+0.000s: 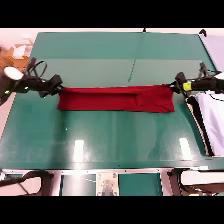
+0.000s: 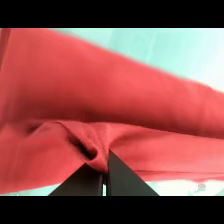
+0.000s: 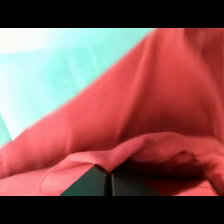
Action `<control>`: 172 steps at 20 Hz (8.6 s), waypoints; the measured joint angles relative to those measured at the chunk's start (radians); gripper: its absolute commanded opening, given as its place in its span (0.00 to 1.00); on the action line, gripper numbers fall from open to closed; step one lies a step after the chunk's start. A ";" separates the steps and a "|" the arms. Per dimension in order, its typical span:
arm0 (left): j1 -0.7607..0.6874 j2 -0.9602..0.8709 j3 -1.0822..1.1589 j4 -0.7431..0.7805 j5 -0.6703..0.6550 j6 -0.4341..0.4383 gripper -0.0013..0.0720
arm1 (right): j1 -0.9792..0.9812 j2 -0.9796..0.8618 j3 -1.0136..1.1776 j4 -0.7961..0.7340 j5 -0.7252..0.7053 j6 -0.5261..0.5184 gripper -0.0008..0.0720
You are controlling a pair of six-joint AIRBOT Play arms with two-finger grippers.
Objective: Fold the shirts.
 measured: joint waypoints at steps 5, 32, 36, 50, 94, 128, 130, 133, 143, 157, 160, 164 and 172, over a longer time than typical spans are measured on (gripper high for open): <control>-0.007 -0.180 0.117 -0.031 0.077 -0.003 0.96 | 0.015 -0.230 0.201 0.030 0.002 -0.021 0.56; -0.002 -0.230 0.384 -0.074 -0.282 0.098 0.05 | -0.056 -0.479 0.340 -0.016 0.354 -0.377 0.04; -0.161 -0.236 0.384 -0.075 -0.181 0.129 0.05 | -0.044 -0.476 0.418 -0.040 0.374 -0.378 0.04; -0.616 -0.546 0.451 -0.232 0.294 0.143 0.05 | 0.087 -0.185 0.744 0.070 0.644 -0.325 0.04; 0.010 -0.131 0.829 0.271 -0.681 0.064 0.05 | 0.439 -0.438 0.744 -0.126 0.273 -0.083 0.84; 0.009 -0.131 0.829 0.271 -0.723 0.056 0.05 | -0.246 -0.146 0.839 0.161 0.332 0.142 0.04; 0.009 -0.131 0.829 0.271 -0.718 0.056 0.06 | -0.365 -0.122 0.841 0.147 0.385 0.176 0.04; 0.009 -0.131 0.829 0.270 -0.713 0.057 0.06 | -0.499 -0.077 0.842 0.044 0.471 0.246 0.04; 0.009 -0.131 0.829 0.243 -0.716 0.079 0.06 | -0.620 0.133 0.582 -0.485 0.653 0.388 0.04; 0.009 -0.131 0.829 0.233 -0.726 0.090 0.06 | -0.645 0.214 0.004 -0.892 0.547 0.409 0.92; 0.009 -0.131 0.829 0.233 -0.727 0.090 0.05 | -0.624 0.212 0.120 -0.827 0.585 0.405 0.31; 0.009 -0.115 0.806 0.227 -0.723 0.087 0.05 | -0.500 0.218 0.322 -0.628 0.567 0.394 0.03; 0.009 0.274 0.179 0.175 -0.568 0.094 0.05 | 0.044 0.407 0.150 -0.554 0.399 0.310 0.03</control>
